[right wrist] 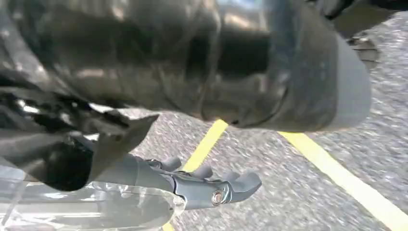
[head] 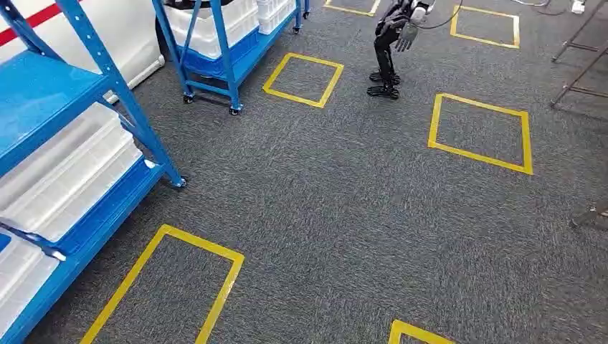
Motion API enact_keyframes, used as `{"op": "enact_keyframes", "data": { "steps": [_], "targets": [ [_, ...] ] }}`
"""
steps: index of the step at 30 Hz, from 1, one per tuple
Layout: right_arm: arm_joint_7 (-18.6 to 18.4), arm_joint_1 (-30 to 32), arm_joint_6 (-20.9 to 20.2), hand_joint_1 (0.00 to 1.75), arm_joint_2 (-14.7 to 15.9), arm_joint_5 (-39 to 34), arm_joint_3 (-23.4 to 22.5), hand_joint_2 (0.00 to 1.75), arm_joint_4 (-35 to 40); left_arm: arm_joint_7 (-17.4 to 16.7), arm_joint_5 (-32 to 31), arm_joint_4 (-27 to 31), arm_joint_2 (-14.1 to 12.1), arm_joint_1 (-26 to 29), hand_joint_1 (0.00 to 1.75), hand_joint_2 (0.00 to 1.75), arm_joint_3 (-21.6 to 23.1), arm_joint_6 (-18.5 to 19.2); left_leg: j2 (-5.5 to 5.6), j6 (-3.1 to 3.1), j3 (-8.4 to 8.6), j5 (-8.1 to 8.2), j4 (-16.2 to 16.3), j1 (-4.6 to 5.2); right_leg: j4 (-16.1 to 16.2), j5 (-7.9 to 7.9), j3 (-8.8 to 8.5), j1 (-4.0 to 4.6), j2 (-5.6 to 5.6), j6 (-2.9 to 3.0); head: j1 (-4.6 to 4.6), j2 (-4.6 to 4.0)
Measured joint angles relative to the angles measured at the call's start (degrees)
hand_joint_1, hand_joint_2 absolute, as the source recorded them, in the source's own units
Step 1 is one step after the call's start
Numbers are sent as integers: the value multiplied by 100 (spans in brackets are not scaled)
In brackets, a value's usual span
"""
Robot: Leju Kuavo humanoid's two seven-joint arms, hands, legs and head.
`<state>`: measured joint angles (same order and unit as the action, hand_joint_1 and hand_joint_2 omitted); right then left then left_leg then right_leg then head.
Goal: Take the parts from the cabinet and place them on the table.
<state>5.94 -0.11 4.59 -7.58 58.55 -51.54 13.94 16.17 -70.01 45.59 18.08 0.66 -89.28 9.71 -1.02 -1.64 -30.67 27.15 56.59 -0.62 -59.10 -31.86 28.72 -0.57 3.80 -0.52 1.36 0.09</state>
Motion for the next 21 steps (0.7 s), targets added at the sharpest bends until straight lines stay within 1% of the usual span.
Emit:
{"op": "enact_keyframes", "data": {
  "steps": [1, 2, 3, 4, 5, 6, 7, 8, 9, 10, 11, 12, 13, 14, 15, 16, 17, 18, 19, 20, 21],
  "targets": [
    [18, 7, 0, 0, 0, 13, 0, 0, 0, -35, 27, 49, 15, -5, 0, 0, -11, 0, 45, -50, -9, -16, 2, 0, -319, -216, 150, -15, -224, -4, -4, 0],
    [18, 14, 4, 0, 0, 33, 0, 0, 0, -55, 48, 79, 28, -14, 0, 0, -13, 0, 103, -62, -21, -23, 4, 4, -784, -463, 377, -21, -323, -13, -2, 0],
    [15, 18, 22, 0, -2, 63, 2, 0, -2, -46, 59, 97, 39, -24, 0, 0, -13, -7, 175, -77, -29, -25, 4, 13, -1292, -668, 634, -20, -359, -25, -2, 0],
    [-4, 17, 28, 0, -2, 83, 2, 0, -18, 16, 77, 97, 39, -29, 0, 0, -18, -22, 264, -77, -30, -24, 7, 17, -1658, -748, 836, -20, -368, -32, -2, 0],
    [-61, 15, 44, 0, -4, 116, 4, 0, -33, 145, 81, 90, 30, -30, 0, 0, -24, -62, 348, -76, -20, -24, 8, 19, -1730, -661, 907, -22, -369, -32, -2, 0],
    [-133, 11, 85, 0, -7, 153, 4, 0, -44, 314, 99, 36, -24, -42, 0, 0, -26, -137, 436, -74, -3, -23, 10, 19, -1510, -434, 839, -23, -373, -23, -2, 0],
    [-183, 7, 122, 0, -9, 173, 4, 0, -57, 441, 103, -69, -77, -70, 0, 0, -26, -222, 523, -68, 16, -19, 10, 18, -1097, -148, 673, -26, -388, -7, -2, 0],
    [-247, 6, 142, 0, -9, 204, 4, 0, -68, 564, 107, -197, -149, -100, 0, 0, -29, -315, 611, -52, 36, -8, 16, 16, -576, 150, 451, -31, -469, 16, -2, 0],
    [-334, 16, 151, 0, -11, 261, 9, 0, -83, 772, 114, -394, -254, -136, 0, 0, -29, -453, 677, -32, 18, 3, 27, 6, -103, 362, 269, -47, -789, 36, -2, 0],
    [-393, 12, 151, 0, -13, 289, 11, 0, -114, 943, 114, -610, -382, -200, 0, 0, -24, -549, 747, 18, -19, 31, 102, 50, 37, 306, 251, -59, -994, 47, -4, 2],
    [-421, -11, 153, 0, -22, 311, 13, 0, -125, 1036, 114, -768, -472, -237, 0, 0, -15, -603, 817, 60, -50, 12, 87, 19, 12, 312, 264, -42, -876, 55, -2, 0],
    [-437, -34, 153, 0, -35, 322, 17, 0, -129, 1065, 114, -876, -542, -258, 0, 0, -11, -625, 869, 106, -86, 10, 72, 11, 5, 304, 259, -16, -840, 82, -4, 0],
    [-454, -52, 149, 0, -41, 328, 17, 0, -131, 1103, 116, -987, -613, -266, 0, 0, -9, -649, 933, 155, -83, -2, 53, -3, 8, 306, 247, 0, -781, 119, -2, 0],
    [-489, -58, 110, 0, -54, 332, 17, 0, -138, 1219, 142, -1087, -697, -266, 0, 0, -9, -662, 969, 197, -85, 3, 59, -3, 70, 338, 230, -51, -704, 171, -2, 0],
    [-562, -62, 87, 0, -57, 335, 17, 0, -142, 1365, 162, -1220, -750, -278, 0, 0, -2, -669, 646, 202, -103, 83, 173, -5, 106, 355, 205, -54, -618, 211, -4, 0],
    [-609, -45, 83, 0, -65, 333, 15, 0, -153, 1529, 162, -1384, -822, -313, 0, 0, 19, -682, 347, 229, -237, 276, 427, 10, 118, 354, 199, -44, -547, 265, -4, 0],
    [-658, -20, 83, 0, -72, 332, 15, 0, -160, 1646, 153, -1524, -892, -379, 0, 0, 64, -698, 224, 262, -459, 523, 860, -1, 115, 346, 205, -29, -434, 278, -7, 0],
    [-693, 0, 79, 0, -96, 335, 13, 0, -170, 1734, 125, -1692, -966, -438, 0, 0, 116, -754, 177, 290, -701, 745, 1341, -17, 111, 334, 208, -10, -315, 291, -4, 0],
    [-723, 4, 76, 0, -109, 343, 13, 0, -175, 1744, 79, -1821, -1012, -484, 0, 0, 157, -798, 155, 311, -883, 868, 1712, -24, 108, 326, 213, -1, -212, 301, -4, 0],
    [-760, 2, 68, 0, -114, 356, 13, 0, -177, 1738, 25, -1957, -1075, -498, 0, 0, 216, -852, 140, 323, -952, 861, 1867, -24, 105, 318, 212, 3, -135, 298, -4, 0],
    [-760, 2, 68, 0, -125, 357, 13, 0, -179, 1722, -39, -2068, -1095, -502, 0, 0, 271, -901, 130, 329, -875, 716, 1732, -26, 102, 305, 203, 3, -60, 295, -4, 0]
  ]
}}
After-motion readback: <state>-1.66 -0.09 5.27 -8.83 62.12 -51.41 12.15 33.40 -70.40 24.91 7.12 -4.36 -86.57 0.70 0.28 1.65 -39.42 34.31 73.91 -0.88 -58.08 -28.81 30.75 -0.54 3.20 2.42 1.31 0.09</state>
